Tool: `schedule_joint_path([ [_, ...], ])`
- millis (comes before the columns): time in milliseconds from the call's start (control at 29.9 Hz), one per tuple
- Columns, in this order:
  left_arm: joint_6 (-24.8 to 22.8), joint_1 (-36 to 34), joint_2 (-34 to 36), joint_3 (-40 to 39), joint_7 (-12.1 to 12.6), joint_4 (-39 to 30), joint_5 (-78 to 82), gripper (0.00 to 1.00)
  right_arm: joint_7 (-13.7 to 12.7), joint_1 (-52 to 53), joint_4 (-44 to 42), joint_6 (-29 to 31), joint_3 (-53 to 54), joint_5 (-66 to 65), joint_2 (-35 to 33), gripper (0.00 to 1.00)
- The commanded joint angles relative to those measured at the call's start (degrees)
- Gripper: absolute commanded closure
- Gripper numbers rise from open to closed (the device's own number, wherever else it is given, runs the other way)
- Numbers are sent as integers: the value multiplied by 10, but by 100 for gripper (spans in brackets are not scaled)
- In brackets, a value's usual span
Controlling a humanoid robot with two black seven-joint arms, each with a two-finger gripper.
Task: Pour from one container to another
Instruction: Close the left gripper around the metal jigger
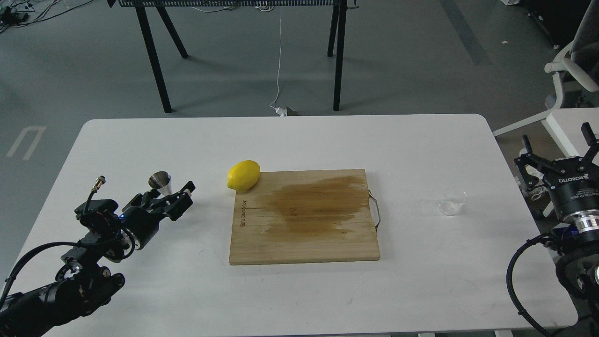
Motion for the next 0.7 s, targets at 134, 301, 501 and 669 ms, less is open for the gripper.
schedule_joint_path([
  [134,-5,-9,-15,0,0,28,0,7,0,-4,1,0,1,0,0,1],
  [301,-4,-12,-22,-1,0,41,-1,12,0,-4,1,0,1,0,0,1],
  [501,-3,-23,-37,0,0,72,0,24,0,-4,0,0,1,0,0,1],
  [669,-3,-25,-37,0,0,73,2,35,0,-4,1,0,1,0,0,1],
])
